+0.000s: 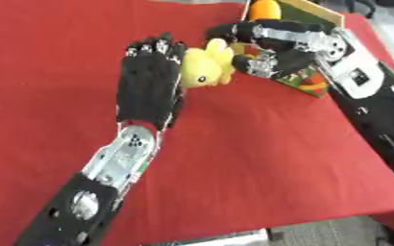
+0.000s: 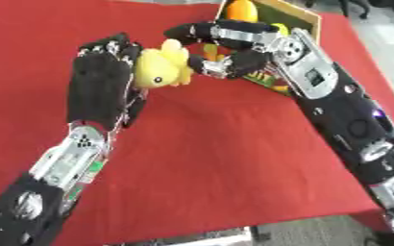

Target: Pick up the objects with one hand, pass them to the other hand, and then place them into the box on the other side of the table.

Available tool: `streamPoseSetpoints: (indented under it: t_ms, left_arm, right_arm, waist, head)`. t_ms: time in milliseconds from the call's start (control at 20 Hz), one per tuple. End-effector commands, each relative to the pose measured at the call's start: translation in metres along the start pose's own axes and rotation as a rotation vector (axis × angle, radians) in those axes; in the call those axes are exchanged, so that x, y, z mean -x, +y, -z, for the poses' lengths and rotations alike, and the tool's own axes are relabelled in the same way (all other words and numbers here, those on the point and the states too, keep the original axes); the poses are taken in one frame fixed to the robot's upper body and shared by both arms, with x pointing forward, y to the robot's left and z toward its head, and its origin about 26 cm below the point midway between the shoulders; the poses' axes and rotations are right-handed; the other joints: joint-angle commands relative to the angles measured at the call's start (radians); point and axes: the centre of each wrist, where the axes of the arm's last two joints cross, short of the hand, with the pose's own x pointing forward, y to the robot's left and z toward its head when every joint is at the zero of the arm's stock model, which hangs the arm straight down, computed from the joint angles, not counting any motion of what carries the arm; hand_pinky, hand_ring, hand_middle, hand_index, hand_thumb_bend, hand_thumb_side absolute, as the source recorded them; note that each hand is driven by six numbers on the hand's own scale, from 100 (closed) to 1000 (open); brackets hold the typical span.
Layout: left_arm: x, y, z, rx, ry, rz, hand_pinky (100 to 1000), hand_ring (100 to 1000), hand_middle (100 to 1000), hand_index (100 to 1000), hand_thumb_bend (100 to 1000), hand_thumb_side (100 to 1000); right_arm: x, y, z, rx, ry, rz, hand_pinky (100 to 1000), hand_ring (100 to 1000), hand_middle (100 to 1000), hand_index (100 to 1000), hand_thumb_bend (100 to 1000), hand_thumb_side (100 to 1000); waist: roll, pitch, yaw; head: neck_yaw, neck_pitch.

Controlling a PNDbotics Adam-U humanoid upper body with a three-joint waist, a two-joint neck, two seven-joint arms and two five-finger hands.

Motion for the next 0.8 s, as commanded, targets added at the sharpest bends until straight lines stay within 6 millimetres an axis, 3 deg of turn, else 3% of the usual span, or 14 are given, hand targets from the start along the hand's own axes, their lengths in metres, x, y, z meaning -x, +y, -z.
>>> streamPoseSetpoints:
  t_ms: [50,800]
  left_arm:
    - [-0.006,0.006,0.007,-0.027,0.003,-0.005,408,408,416,549,100,100]
    - [-0.002,0.007,0.011,-0.052,0.056,0.013,394,402,412,550,100,100]
  right_arm:
    - [-0.010,-0.010,0.000,-0.152,-0.119,-0.144,975,1000,845,1000,100,697]
    - [-0.022,-0.009,0.002,-0.156,-0.151,-0.134,975,1000,843,1000,100,693]
  waist:
    - [0.003,-0.015,-0.001]
    - [0.002,-0.015,0.003]
  head:
    - [-0.002,0.000]
    - [0.007,-0.031]
